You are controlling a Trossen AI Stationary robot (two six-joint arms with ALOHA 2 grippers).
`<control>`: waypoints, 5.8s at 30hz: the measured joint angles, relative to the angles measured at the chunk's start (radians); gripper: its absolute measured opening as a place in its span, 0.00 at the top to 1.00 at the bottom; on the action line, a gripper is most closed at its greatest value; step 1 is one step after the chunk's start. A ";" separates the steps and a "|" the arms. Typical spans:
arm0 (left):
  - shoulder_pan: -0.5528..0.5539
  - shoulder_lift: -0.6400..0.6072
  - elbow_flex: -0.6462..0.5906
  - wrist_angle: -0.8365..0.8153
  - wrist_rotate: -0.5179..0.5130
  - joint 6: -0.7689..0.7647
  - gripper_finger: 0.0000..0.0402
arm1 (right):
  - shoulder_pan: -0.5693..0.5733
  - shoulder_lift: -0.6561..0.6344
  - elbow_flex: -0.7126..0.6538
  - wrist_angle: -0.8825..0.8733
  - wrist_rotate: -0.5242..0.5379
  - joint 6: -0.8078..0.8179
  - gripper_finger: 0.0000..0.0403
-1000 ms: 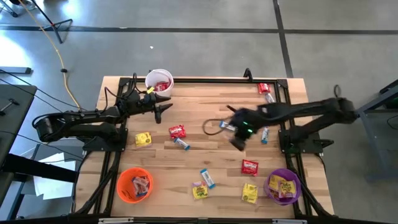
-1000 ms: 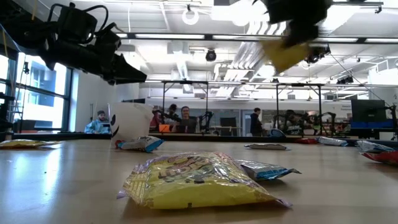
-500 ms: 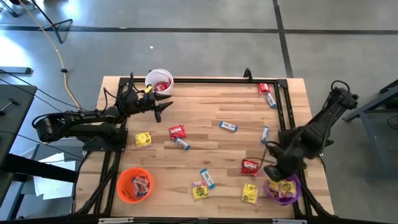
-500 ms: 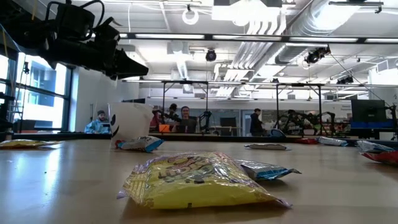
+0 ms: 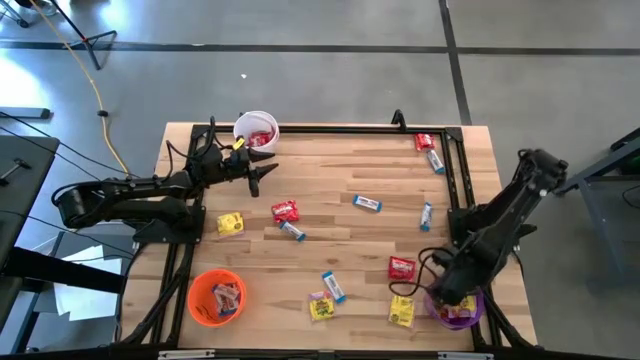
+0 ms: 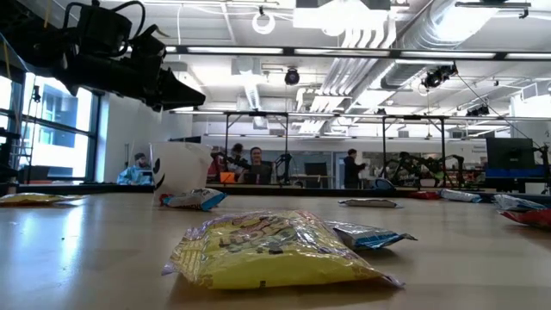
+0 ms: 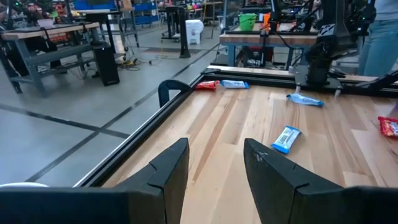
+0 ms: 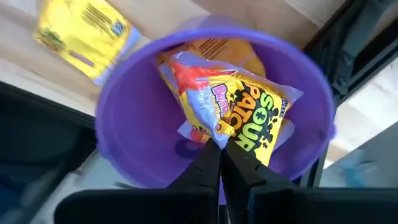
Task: Sort candy
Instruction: Put the yellow candy into the purple bucket, then put the white candy into the orange bucket
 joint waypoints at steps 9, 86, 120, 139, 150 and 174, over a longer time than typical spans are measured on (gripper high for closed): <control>0.000 0.000 0.000 -0.001 0.000 0.001 0.65 | -0.037 0.172 0.000 0.061 -0.047 -0.233 1.00; 0.000 0.027 0.000 -0.100 0.058 -0.016 0.65 | -0.898 -0.064 -0.393 0.172 0.378 -0.562 0.72; 0.000 0.027 0.000 -0.104 0.055 -0.042 0.65 | -0.932 -0.057 -0.471 0.287 0.536 -0.609 0.96; -0.225 0.044 0.000 -0.006 0.035 0.241 0.64 | -0.932 -0.060 -0.273 1.037 0.435 -1.430 1.00; -0.425 0.215 0.168 0.095 -0.088 0.471 0.64 | -0.894 -0.060 -0.273 1.229 0.201 -1.547 1.00; -0.535 0.440 0.388 0.062 0.002 0.561 0.53 | -0.841 -0.060 -0.274 1.244 0.135 -1.598 1.00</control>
